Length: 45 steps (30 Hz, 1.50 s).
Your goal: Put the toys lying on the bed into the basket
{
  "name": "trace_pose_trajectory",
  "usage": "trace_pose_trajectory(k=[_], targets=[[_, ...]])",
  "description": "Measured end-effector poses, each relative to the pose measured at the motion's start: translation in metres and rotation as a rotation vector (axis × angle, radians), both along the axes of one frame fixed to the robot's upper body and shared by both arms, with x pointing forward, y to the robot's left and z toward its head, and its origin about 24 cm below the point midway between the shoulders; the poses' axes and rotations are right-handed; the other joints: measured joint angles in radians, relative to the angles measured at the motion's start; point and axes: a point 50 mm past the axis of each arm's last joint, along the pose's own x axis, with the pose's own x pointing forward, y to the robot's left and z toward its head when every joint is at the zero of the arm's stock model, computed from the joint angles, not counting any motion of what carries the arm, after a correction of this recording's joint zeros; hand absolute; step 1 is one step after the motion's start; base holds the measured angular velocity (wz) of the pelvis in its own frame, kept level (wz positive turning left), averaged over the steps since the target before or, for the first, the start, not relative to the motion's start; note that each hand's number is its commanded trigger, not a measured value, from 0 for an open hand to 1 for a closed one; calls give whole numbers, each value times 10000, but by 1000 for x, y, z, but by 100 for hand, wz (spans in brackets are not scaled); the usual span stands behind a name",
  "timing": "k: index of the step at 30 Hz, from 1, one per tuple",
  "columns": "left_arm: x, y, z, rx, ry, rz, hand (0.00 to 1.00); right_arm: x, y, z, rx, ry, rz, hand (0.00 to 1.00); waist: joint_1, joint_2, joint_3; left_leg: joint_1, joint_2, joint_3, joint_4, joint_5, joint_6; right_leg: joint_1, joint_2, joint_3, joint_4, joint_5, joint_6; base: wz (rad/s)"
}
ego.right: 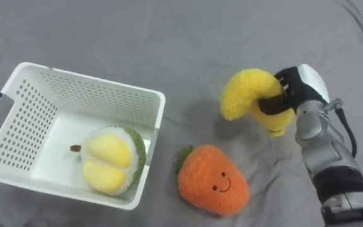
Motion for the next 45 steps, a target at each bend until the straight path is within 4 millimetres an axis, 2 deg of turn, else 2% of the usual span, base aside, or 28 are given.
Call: trace_pose_trajectory(k=[2,3,5,7,9,12,14,16,21,24,30,35,42,45], targets=[[-1,0,0,34,1,30,0,-2,9,6,98,-426,347,100,-26,12,-21,125,2,20,0,-1,1,129,1,10,1,-1,2,2],[-3,0,0,84,11,93,0,-3,13,8,172,-590,515,100,-21,12,-78,194,6,5,0,-2,2,194,3,29,23,-2,2,0],[-7,-1,-1,193,70,169,0,-8,20,6,505,-688,617,100,-26,22,-120,440,5,-5,-35,-6,4,433,17,106,7,-4,6,0],[-16,-2,-3,212,271,241,0,-17,26,-2,869,-616,642,100,-25,54,-280,737,1,-10,-111,-17,7,704,20,125,-6,-16,24,0],[-23,-3,-5,272,372,440,0,-25,32,-9,1224,-572,661,100,-15,157,-388,1017,-6,-1,-99,-26,8,983,21,163,-36,-27,39,0],[-27,-6,-6,182,446,601,0,-28,37,-10,1412,-587,770,100,26,311,-386,1311,-26,13,-100,-22,13,1213,9,197,-117,-32,24,-5],[-28,-6,-6,174,437,665,0,-27,38,-9,1505,-621,850,100,18,316,-382,1390,-25,8,-109,-22,13,1266,13,201,-114,-37,19,0],[-29,-6,-7,155,450,744,0,-27,41,-2,1526,-868,1008,100,20,328,-328,1457,-26,5,-112,-22,12,1345,14,200,-119,-37,18,0],[-29,-1,-5,334,415,850,0,-27,55,25,1579,-2020,1658,100,46,281,-308,1456,-39,5,-175,-22,13,1433,22,182,-140,-37,18,1],[-26,0,-4,418,348,808,0,-28,64,35,1694,-2439,1902,100,69,212,-255,1453,-40,-9,-208,-34,14,1442,24,154,-154,-52,42,5],[-22,0,-3,490,291,574,0,-28,75,40,1733,-2667,2129,100,303,197,-241,1456,-63,-127,-307,-52,22,1464,15,99,-156,-75,81,6],[-19,-4,-3,377,180,542,0,-29,79,39,1917,-2597,2243,100,537,209,-180,1442,-96,-163,-269,-95,56,1502,-16,60,-151,-95,113,1],[-15,-5,-2,385,64,510,0,-35,104,57,1956,-3075,3272,100,625,204,-185,1433,-114,-297,-243,-97,62,1508,-32,-139,-140,-100,122,4],[-12,-5,-1,383,-8,472,0,-36,113,54,1818,-2836,3612,100,838,201,-187,1445,-120,-312,-247,-96,64,1521,-29,-113,-138,-100,122,0]])
